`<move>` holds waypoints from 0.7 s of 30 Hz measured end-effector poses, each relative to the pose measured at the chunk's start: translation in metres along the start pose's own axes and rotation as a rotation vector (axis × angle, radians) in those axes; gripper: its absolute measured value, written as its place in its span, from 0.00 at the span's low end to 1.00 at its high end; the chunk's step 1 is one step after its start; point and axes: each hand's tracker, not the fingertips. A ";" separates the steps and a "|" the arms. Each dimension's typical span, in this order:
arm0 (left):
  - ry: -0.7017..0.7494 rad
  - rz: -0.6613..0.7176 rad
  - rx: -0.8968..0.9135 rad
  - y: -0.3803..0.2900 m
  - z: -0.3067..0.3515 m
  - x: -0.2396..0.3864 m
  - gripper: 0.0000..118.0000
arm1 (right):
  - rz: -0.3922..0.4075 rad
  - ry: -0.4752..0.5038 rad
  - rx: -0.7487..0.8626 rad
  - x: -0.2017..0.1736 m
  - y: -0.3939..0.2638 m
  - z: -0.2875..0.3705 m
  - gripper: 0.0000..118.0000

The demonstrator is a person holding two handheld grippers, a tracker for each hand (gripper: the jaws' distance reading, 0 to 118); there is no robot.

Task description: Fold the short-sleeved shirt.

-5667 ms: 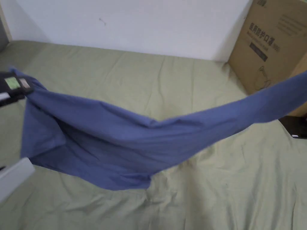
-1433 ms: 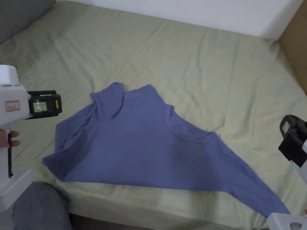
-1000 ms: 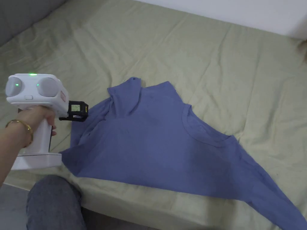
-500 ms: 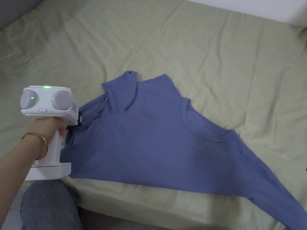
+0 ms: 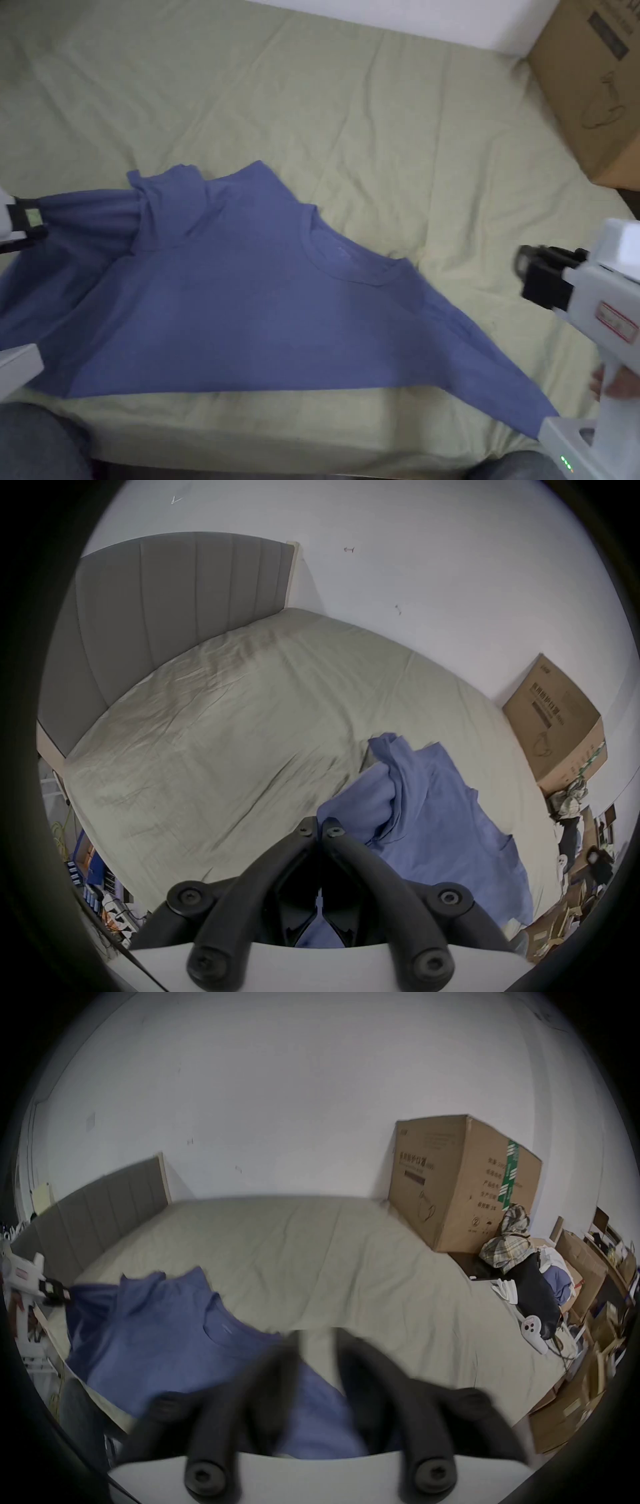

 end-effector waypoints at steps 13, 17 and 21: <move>0.041 0.016 -0.034 -0.016 -0.008 -0.003 0.00 | 0.097 0.125 -0.421 -0.036 0.023 -0.176 0.97; 0.048 0.044 -0.050 -0.020 -0.013 -0.004 0.00 | 0.104 0.116 -0.495 -0.052 0.016 -0.211 0.84; 0.065 0.045 -0.066 -0.025 -0.020 -0.005 0.00 | 0.112 0.123 -0.524 -0.062 0.007 -0.228 0.62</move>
